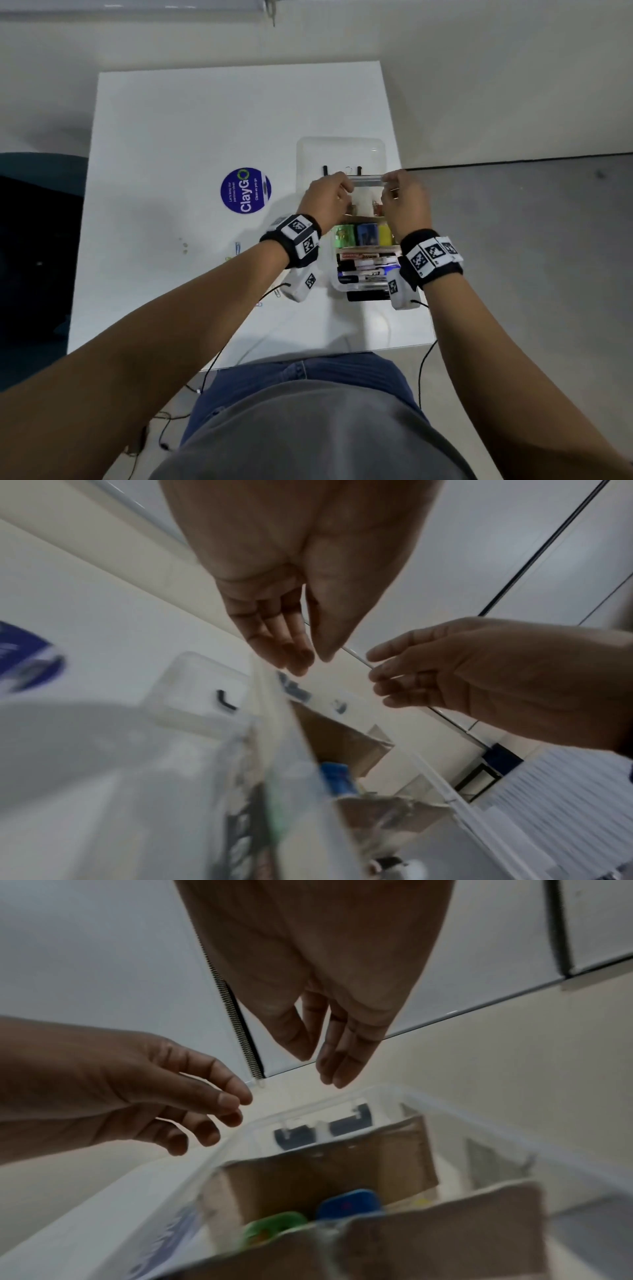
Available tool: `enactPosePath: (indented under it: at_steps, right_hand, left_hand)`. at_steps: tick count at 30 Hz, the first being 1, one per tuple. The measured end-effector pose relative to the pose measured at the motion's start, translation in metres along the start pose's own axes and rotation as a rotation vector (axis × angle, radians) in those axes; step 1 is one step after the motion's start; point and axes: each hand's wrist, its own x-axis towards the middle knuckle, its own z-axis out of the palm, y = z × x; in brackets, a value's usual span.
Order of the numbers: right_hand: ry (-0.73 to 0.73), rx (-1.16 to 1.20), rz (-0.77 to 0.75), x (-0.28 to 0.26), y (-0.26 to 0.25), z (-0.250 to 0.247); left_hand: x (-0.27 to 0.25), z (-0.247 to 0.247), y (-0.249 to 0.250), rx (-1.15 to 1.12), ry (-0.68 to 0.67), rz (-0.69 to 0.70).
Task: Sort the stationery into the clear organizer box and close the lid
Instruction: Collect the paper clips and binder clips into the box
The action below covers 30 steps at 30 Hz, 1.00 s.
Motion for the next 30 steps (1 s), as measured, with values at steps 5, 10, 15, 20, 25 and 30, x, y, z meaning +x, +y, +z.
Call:
enactPosePath:
  at_steps: [5, 10, 15, 20, 25, 30]
  right_hand:
    - [-0.143, 0.116, -0.200, -0.036, -0.056, 0.047]
    - [-0.650, -0.226, -0.209, -0.091, -0.068, 0.137]
    - [-0.787, -0.499, -0.143, -0.130, -0.036, 0.189]
    - [-0.753, -0.478, -0.201, -0.142, -0.030, 0.209]
    - [-0.778, -0.536, -0.265, -0.145, -0.035, 0.215]
    - [-0.767, -0.530, -0.271, -0.149, -0.034, 0.213]
  left_hand:
    - [-0.038, -0.050, -0.070, 0.021, 0.053, -0.122]
    - [-0.103, -0.095, -0.159, 0.303, -0.109, -0.269]
    - [-0.173, -0.122, -0.224, 0.478, -0.342, -0.359]
    - [-0.212, -0.123, -0.258, 0.470, -0.364, -0.293]
    - [-0.216, -0.105, -0.267, 0.518, -0.398, -0.125]
    - [-0.210, -0.105, -0.265, 0.424, -0.390, -0.177]
